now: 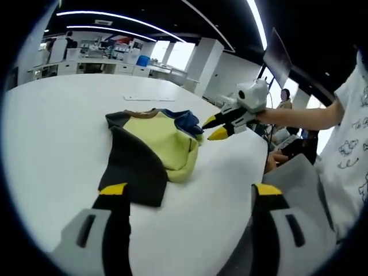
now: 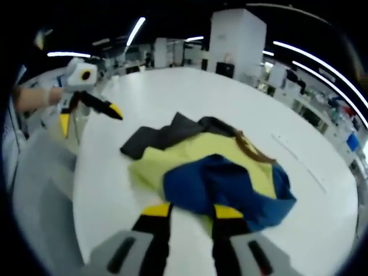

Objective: Fold the garment on the visible template until the final outline fits inside the template.

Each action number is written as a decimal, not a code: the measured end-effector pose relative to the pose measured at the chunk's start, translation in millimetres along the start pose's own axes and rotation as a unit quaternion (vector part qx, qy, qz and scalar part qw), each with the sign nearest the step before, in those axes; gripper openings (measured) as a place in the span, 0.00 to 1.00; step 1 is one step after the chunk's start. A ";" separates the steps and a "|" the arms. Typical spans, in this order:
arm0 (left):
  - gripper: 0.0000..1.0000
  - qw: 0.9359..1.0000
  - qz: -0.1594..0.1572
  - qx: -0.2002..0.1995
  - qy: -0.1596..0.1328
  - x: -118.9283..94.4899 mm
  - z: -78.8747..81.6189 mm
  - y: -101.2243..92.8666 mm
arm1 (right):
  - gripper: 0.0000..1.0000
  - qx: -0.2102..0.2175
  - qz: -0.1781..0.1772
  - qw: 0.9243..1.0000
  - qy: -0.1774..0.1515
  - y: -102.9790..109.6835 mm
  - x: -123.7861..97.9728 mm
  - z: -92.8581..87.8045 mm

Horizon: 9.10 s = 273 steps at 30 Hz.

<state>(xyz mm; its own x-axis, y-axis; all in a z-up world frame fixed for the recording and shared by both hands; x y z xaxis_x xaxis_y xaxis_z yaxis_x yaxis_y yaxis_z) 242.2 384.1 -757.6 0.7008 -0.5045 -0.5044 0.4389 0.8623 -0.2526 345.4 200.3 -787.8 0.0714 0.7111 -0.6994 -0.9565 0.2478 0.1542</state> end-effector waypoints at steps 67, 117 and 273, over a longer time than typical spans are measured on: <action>0.83 1.000 -0.004 -0.010 0.004 0.6 -9.0 -2.8 | 0.00 0.156 -0.093 0.982 -0.051 -10.2 -93.2 -69.7; 0.83 0.999 0.007 -0.028 0.029 10.9 -24.0 9.5 | 0.00 0.352 -0.306 0.883 0.055 -135.1 -268.1 -230.2; 0.00 0.951 0.197 -0.234 0.034 56.4 -40.3 86.6 | 1.00 0.271 -0.198 0.892 -0.303 8.3 -240.2 -130.4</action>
<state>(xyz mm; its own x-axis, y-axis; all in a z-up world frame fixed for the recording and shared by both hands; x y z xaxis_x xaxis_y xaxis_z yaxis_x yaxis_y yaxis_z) 297.1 432.1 -841.3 0.7138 -0.1485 -0.6844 -0.1598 0.9169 -0.3657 283.4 -54.2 -709.6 0.6704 0.6810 -0.2947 -0.5562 0.7241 0.4080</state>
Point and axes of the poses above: the point that each gripper's makers call its tool centre point, and the gripper's own axes: x roughly forward along the fingers, y roughly to its left, z roughly out of its top, the point moved 1 cm from there along -x, roughly backward along the fingers, and after that the axes turned 15 degrees about z, right-handed, at the moved point
